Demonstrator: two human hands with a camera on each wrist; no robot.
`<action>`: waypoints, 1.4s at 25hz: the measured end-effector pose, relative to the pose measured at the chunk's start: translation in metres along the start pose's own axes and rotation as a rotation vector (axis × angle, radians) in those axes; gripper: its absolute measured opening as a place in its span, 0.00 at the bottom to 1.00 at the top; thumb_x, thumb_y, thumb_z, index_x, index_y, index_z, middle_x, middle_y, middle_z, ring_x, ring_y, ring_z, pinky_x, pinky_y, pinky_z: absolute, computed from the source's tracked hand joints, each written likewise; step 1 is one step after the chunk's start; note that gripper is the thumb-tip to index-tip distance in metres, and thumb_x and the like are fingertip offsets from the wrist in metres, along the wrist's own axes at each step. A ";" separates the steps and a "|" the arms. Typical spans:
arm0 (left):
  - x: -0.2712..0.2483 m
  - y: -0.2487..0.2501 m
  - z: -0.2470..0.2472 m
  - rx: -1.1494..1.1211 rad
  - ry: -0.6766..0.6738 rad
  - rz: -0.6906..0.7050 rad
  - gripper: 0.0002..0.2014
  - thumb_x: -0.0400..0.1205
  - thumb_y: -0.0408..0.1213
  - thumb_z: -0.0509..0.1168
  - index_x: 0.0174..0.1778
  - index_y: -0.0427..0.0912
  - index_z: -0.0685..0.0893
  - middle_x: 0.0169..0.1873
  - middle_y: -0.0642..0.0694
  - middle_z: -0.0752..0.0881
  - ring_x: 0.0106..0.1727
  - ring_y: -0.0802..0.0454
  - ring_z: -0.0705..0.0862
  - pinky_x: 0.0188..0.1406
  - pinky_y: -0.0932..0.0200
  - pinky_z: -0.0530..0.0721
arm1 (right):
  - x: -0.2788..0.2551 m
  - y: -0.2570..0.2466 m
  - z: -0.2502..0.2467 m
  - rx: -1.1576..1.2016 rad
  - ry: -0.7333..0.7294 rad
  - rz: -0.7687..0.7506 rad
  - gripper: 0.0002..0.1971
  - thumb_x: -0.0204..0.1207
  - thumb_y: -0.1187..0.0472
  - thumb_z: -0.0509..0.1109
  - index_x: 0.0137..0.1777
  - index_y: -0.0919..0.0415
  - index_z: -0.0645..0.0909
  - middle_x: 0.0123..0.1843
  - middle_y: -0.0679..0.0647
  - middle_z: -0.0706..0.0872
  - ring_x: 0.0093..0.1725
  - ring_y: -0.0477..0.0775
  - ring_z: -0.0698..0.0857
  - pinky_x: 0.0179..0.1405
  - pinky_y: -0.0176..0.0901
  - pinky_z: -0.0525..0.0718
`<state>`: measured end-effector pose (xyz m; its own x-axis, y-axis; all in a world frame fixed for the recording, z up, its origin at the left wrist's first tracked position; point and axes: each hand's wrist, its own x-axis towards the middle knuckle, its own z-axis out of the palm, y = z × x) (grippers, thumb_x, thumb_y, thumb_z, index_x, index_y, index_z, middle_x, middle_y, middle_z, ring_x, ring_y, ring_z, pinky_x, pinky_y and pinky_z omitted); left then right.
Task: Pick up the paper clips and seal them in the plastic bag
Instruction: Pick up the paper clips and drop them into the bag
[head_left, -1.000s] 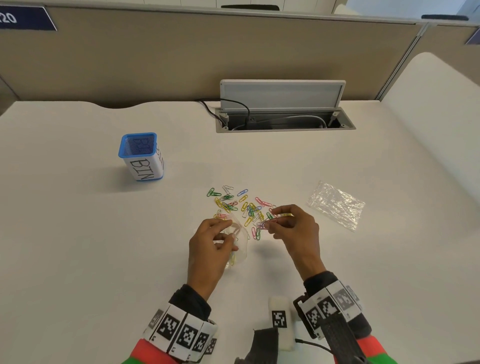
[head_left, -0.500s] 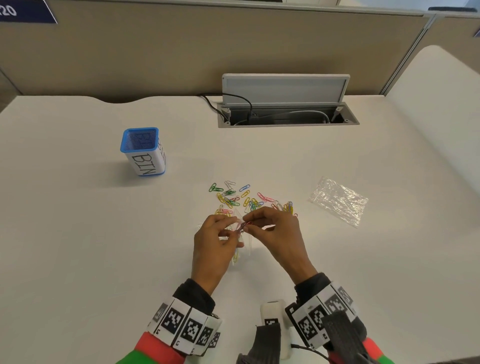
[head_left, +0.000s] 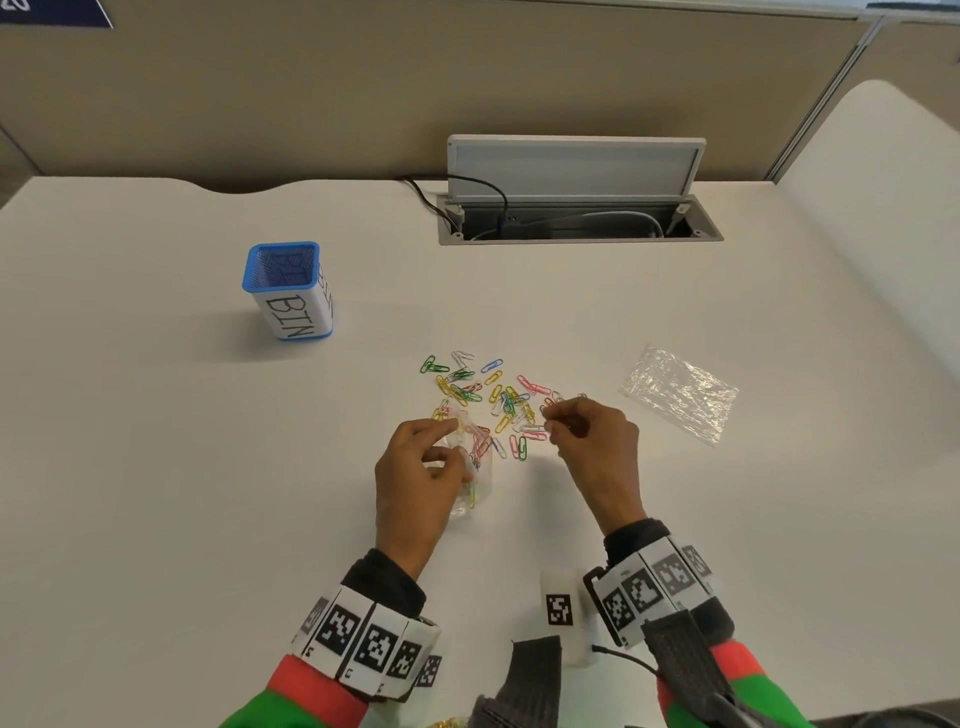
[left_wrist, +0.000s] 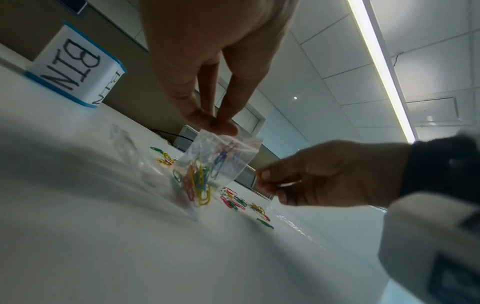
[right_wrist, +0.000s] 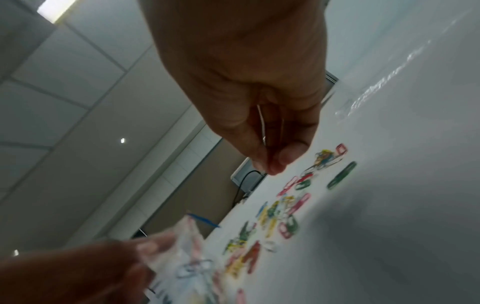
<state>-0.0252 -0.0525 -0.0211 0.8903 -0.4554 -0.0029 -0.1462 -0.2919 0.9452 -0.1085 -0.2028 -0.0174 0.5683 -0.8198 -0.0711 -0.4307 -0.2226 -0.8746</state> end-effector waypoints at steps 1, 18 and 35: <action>0.000 -0.002 -0.001 0.009 0.009 0.000 0.13 0.75 0.27 0.66 0.55 0.38 0.83 0.55 0.47 0.80 0.39 0.54 0.85 0.31 0.83 0.78 | 0.003 0.006 0.002 -0.092 -0.020 0.022 0.06 0.72 0.68 0.71 0.46 0.61 0.88 0.44 0.56 0.91 0.42 0.52 0.87 0.50 0.45 0.86; 0.001 -0.003 -0.001 -0.004 -0.005 -0.008 0.14 0.75 0.27 0.67 0.56 0.40 0.83 0.57 0.45 0.81 0.40 0.58 0.84 0.32 0.79 0.82 | -0.003 0.013 0.012 -0.033 -0.050 0.048 0.03 0.69 0.66 0.76 0.41 0.60 0.88 0.35 0.54 0.89 0.36 0.53 0.87 0.43 0.46 0.89; -0.001 0.003 -0.001 -0.024 -0.024 -0.013 0.15 0.74 0.26 0.67 0.56 0.38 0.83 0.58 0.41 0.81 0.37 0.57 0.85 0.37 0.72 0.85 | -0.010 -0.012 0.018 -0.010 -0.410 -0.032 0.16 0.69 0.73 0.70 0.54 0.59 0.86 0.47 0.52 0.88 0.42 0.50 0.88 0.44 0.36 0.86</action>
<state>-0.0258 -0.0523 -0.0184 0.8814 -0.4717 -0.0232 -0.1235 -0.2775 0.9527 -0.0963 -0.1823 -0.0152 0.8128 -0.5345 -0.2315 -0.4143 -0.2511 -0.8748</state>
